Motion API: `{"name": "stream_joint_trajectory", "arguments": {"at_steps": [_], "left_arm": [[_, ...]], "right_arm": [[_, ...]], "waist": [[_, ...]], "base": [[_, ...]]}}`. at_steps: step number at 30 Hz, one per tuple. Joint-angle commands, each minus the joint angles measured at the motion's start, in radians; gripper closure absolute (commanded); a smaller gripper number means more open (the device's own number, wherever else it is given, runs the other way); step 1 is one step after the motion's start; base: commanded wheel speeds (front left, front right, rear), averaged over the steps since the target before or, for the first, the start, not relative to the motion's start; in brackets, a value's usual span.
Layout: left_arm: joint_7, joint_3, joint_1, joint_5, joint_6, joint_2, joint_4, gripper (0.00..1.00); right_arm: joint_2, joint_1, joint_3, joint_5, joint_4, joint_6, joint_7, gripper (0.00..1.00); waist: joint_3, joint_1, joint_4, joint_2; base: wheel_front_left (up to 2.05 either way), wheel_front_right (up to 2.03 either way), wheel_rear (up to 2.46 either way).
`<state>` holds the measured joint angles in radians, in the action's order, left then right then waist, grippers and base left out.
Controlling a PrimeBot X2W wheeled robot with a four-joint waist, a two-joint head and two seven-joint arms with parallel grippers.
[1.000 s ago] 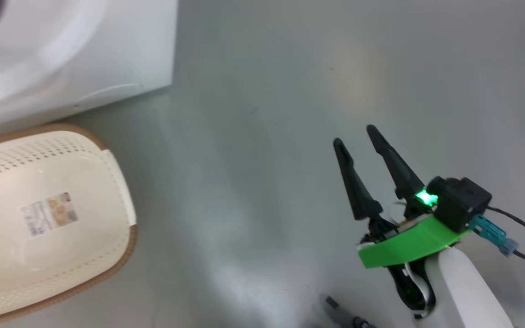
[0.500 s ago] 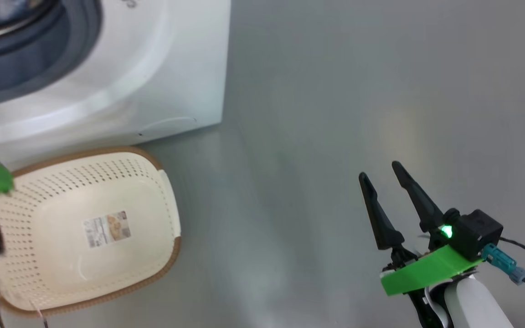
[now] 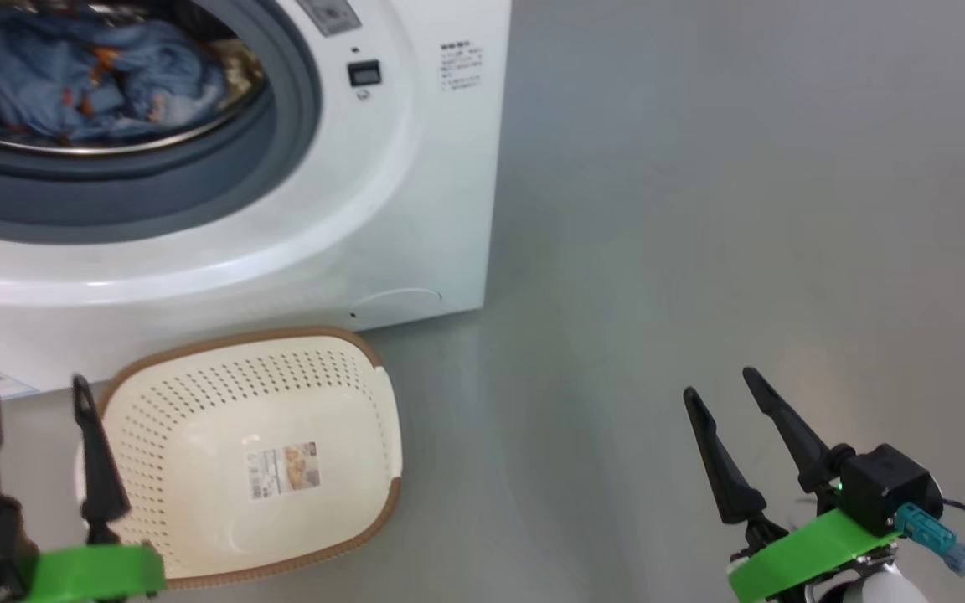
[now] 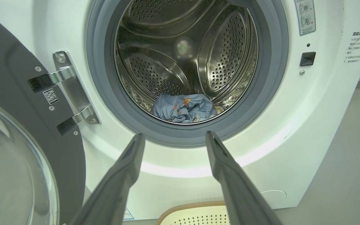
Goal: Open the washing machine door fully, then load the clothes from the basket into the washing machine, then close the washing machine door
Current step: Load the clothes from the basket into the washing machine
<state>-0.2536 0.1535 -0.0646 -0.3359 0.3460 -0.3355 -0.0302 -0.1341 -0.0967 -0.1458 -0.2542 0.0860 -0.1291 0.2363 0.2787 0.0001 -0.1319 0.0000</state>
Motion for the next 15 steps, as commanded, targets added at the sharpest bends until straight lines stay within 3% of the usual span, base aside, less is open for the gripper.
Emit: {"name": "stream_joint_trajectory", "arguments": {"at_steps": [1,7,15], "left_arm": [[-0.004,-0.03,0.012,0.004,0.009,-0.017,-0.038,0.0],[0.003,0.007,0.12,-0.009,0.016,0.014,-0.068,0.0],[0.004,0.061,0.188,-0.016,-0.012,0.027,-0.061,0.0]], "right_arm": [[-0.011,0.023,-0.015,0.007,-0.027,-0.002,-0.006,0.0],[-0.01,0.072,0.003,0.021,-0.054,-0.002,-0.034,0.0],[-0.007,0.136,0.027,0.043,-0.095,-0.002,-0.075,0.0]], "waist": [[-0.069,-0.0001,0.055,0.0],[-0.137,-0.0001,0.083,0.0],[-0.212,-0.0001,0.11,0.0]], "base": [[0.0,0.0,0.0],[0.0,0.0,0.0],[0.0,0.0,0.0]]}}
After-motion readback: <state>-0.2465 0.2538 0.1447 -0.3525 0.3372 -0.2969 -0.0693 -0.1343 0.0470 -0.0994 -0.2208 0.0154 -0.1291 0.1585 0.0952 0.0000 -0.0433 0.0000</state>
